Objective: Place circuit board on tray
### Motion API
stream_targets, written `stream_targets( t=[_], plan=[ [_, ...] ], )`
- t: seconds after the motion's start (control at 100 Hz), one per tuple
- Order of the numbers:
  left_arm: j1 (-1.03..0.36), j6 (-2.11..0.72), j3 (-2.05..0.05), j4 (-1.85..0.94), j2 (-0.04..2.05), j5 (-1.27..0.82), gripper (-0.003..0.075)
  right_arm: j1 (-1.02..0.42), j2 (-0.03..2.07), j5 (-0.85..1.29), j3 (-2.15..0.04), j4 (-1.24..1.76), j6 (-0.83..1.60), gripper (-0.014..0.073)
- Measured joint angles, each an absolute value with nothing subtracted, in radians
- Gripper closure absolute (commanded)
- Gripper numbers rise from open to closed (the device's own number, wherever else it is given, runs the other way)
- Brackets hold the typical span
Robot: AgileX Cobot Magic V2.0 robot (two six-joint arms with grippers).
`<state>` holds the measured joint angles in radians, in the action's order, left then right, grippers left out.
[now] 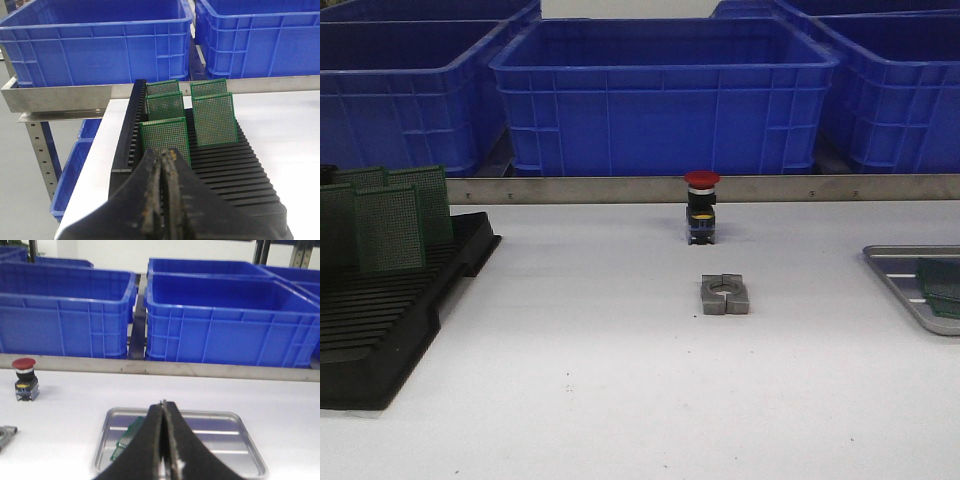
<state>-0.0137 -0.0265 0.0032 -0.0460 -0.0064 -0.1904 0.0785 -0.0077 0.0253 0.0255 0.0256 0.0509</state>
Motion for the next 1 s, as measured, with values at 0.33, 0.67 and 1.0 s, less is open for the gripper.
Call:
stream_targets(
  t=[0.33,0.67,1.0],
  plan=[
    [-0.014,-0.026,0.003,-0.046,-0.006,-0.19,0.0741,0.081,-0.01,0.102,0.026,-0.034,0.0,0.0653],
    [-0.014,-0.026,0.003,-0.046,-0.006,-0.19,0.0741,0.081,-0.01,0.104,0.026,-0.037,0.0,0.0653],
    [-0.014,-0.026,0.003,-0.046,-0.006,-0.19,0.0741,0.081,-0.01,0.106,0.026,-0.037,0.0,0.0653]
  ],
)
